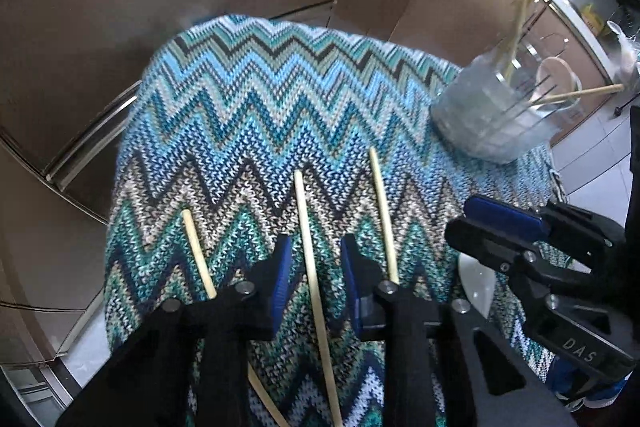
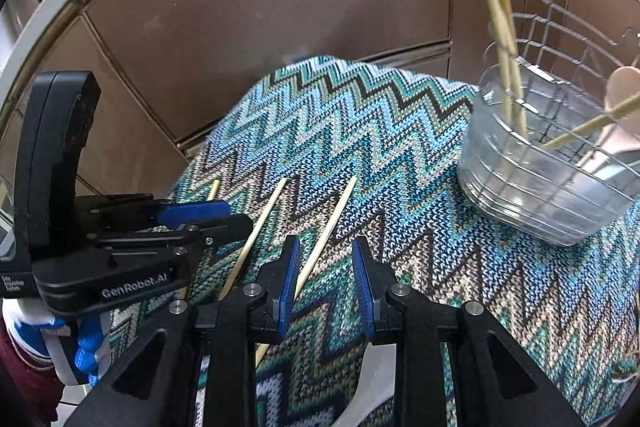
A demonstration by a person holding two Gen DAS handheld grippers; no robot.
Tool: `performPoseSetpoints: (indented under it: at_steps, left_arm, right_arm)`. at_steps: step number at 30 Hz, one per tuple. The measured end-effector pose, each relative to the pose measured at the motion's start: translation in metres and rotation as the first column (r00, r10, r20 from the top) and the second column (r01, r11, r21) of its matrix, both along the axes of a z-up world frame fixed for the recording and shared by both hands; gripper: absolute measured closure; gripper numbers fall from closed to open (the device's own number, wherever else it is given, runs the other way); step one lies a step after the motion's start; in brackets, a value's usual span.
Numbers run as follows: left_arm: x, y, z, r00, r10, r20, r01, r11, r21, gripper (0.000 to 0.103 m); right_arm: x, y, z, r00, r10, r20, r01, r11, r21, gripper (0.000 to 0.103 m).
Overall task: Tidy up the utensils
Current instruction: 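Grasp a chopstick with the right tool while the left tool grasps another chopstick, then lift both chopsticks and carry them over the wire holder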
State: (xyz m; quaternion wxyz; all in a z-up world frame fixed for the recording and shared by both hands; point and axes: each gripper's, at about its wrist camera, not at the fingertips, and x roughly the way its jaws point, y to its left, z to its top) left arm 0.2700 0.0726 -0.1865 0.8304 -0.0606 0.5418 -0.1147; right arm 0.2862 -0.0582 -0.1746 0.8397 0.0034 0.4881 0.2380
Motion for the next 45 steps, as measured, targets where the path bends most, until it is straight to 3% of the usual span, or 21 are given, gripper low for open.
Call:
performPoseSetpoints:
  at_steps: [15, 21, 37, 45]
  left_arm:
    - [0.023, 0.004, -0.026, 0.994, -0.025, -0.11, 0.015, 0.996, -0.091, 0.093]
    - [0.023, 0.006, -0.029, 0.995, -0.035, -0.095, 0.025, 0.994, -0.102, 0.096]
    - [0.012, 0.002, -0.027, 0.998, -0.021, -0.052, 0.018, 0.999, -0.047, 0.098]
    - [-0.001, 0.015, -0.013, 0.999, 0.038, 0.027, -0.033, 0.988, -0.15, 0.098]
  right_arm:
    - [0.049, 0.023, -0.042, 0.985, -0.015, -0.172, 0.016, 1.0, 0.003, 0.082]
    - [0.06, 0.028, -0.051, 0.979, -0.017, -0.203, 0.015, 1.0, -0.013, 0.085]
    - [0.068, 0.043, -0.055, 0.978, -0.051, -0.201, 0.034, 0.996, -0.086, 0.092]
    - [0.048, 0.019, -0.04, 0.983, -0.066, -0.17, 0.065, 0.998, -0.011, 0.097]
